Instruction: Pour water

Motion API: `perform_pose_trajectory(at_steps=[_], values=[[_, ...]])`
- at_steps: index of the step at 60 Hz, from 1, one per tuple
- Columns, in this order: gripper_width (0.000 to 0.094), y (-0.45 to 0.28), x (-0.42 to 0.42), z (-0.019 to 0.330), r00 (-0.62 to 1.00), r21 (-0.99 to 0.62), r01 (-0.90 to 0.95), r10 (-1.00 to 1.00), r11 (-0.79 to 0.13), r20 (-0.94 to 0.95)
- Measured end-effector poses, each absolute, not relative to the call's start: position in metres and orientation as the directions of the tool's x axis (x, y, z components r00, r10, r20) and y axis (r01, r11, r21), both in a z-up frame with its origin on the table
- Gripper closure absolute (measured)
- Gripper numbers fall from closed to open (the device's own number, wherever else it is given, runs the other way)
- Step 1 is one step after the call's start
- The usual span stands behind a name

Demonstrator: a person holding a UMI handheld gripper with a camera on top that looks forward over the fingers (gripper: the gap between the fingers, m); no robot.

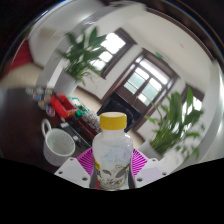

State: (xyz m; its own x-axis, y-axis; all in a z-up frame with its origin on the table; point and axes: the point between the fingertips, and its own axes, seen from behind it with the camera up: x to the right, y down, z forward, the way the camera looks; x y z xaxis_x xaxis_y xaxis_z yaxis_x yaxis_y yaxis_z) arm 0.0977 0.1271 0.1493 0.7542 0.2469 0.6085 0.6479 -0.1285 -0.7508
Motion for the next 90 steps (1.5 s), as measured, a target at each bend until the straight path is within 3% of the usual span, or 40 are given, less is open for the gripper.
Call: perform_pose_trajectory(at_steps=[12,22,33,44,56,67,90], values=[[0.0492,0.129,0.120,0.123,0.960,-0.953,0.210,0.232,-0.218,0.158],[0.0495,0.136,0.132,0.101,0.981,-0.975,0.029,0.195,-0.222,-0.016],[0.0486,0.139,0.126,0.068,0.978,-0.966,0.057,0.209,-0.252,0.003],[0.0491,0.139,0.125,0.068,0.982,-0.971,0.058,0.189,-0.234,0.013],[0.0352,0.133,0.129,0.066,0.987,-0.960,0.060,0.161,-0.273,0.016],[0.0103,0.104,0.144,0.074,0.996,-0.951,0.065,0.077,-0.303,0.044],[0.0078,-0.057,0.102,0.097,0.996,-0.942,-0.061,0.036,-0.330,-0.077]])
